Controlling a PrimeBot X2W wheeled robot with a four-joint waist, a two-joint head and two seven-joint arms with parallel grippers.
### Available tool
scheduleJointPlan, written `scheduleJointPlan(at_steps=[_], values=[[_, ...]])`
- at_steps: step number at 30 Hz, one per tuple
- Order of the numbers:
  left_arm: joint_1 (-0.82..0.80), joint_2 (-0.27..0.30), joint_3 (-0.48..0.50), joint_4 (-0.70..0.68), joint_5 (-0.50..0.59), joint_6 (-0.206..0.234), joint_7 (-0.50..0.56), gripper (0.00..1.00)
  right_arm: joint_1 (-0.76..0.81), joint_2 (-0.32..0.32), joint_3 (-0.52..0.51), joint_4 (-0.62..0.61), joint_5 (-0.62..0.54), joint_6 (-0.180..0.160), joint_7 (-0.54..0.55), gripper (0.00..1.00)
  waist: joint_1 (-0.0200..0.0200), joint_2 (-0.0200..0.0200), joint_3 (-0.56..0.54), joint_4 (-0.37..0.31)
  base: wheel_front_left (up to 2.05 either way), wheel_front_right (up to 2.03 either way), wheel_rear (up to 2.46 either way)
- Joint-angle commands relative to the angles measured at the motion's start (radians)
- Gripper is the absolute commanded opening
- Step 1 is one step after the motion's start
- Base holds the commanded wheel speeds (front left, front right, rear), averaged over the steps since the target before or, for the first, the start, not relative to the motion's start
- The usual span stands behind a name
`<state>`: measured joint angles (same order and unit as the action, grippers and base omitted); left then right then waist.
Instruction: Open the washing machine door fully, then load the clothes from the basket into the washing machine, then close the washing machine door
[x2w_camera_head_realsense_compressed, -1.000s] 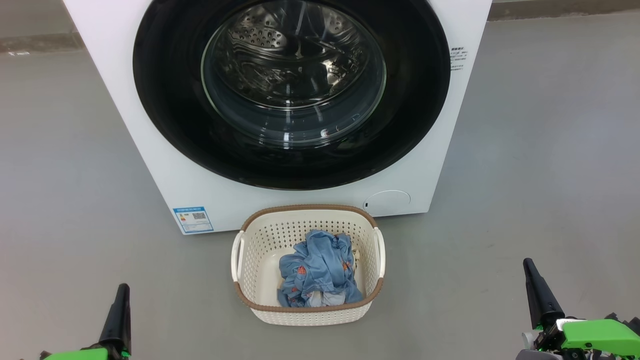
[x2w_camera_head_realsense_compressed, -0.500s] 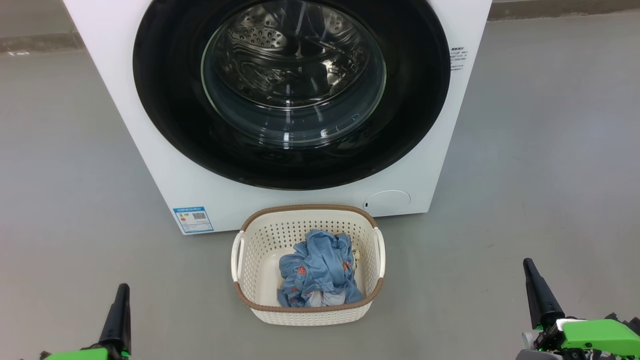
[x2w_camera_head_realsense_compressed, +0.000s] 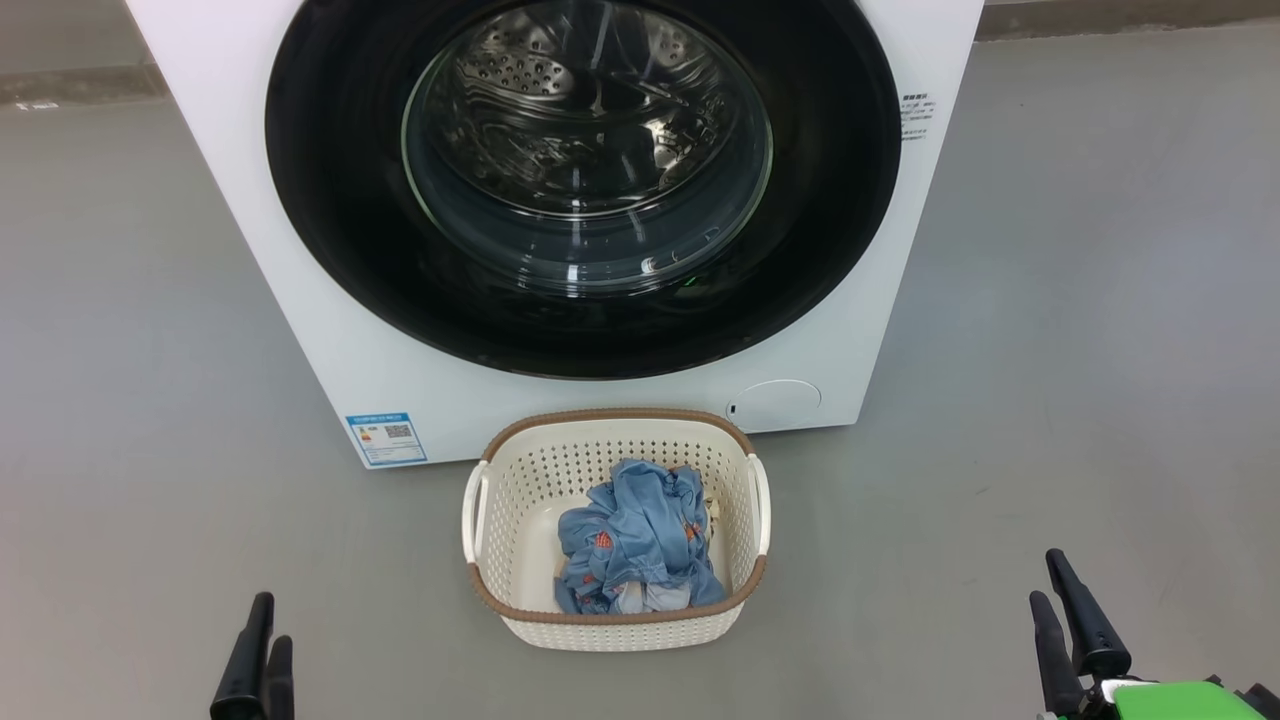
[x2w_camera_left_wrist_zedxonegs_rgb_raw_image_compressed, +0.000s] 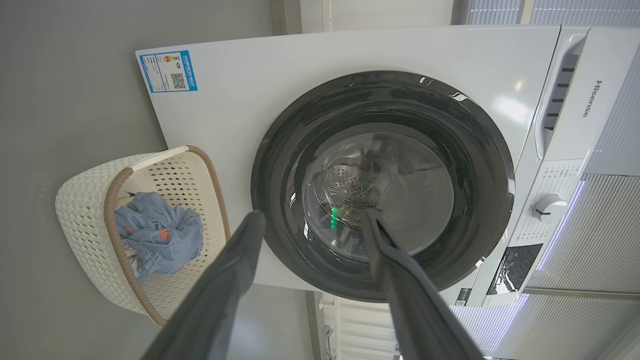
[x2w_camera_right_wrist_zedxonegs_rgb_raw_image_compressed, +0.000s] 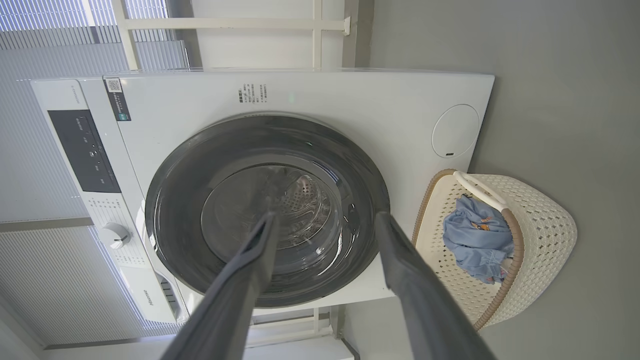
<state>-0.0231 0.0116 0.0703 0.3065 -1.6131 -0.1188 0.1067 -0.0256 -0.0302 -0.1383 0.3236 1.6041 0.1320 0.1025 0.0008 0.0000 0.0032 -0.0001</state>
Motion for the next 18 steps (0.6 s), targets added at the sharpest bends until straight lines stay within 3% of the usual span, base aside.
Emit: scheduleJointPlan(at_steps=[1, 6, 18], values=[[-0.035, 0.012, 0.001, -0.023, 0.004, -0.001, -0.009, 1.00, -0.034, -0.007, -0.001, -0.027, -0.005, 0.000, -0.008, 1.00, 0.0012, 0.0000, -0.001, 0.000, 0.00, 0.00, 0.00], [-0.042, 0.014, -0.006, -0.032, 0.005, -0.001, -0.020, 1.00, -0.040, -0.011, -0.001, -0.033, -0.008, 0.000, -0.016, 1.00, -0.0006, 0.0000, 0.001, 0.000, 0.00, 0.00, 0.00], [-0.061, 0.017, -0.023, -0.047, 0.010, -0.002, -0.047, 1.00, -0.056, -0.023, 0.003, -0.045, -0.014, 0.000, -0.036, 1.00, -0.0008, 0.0000, 0.005, 0.000, 0.00, 0.00, 0.00]])
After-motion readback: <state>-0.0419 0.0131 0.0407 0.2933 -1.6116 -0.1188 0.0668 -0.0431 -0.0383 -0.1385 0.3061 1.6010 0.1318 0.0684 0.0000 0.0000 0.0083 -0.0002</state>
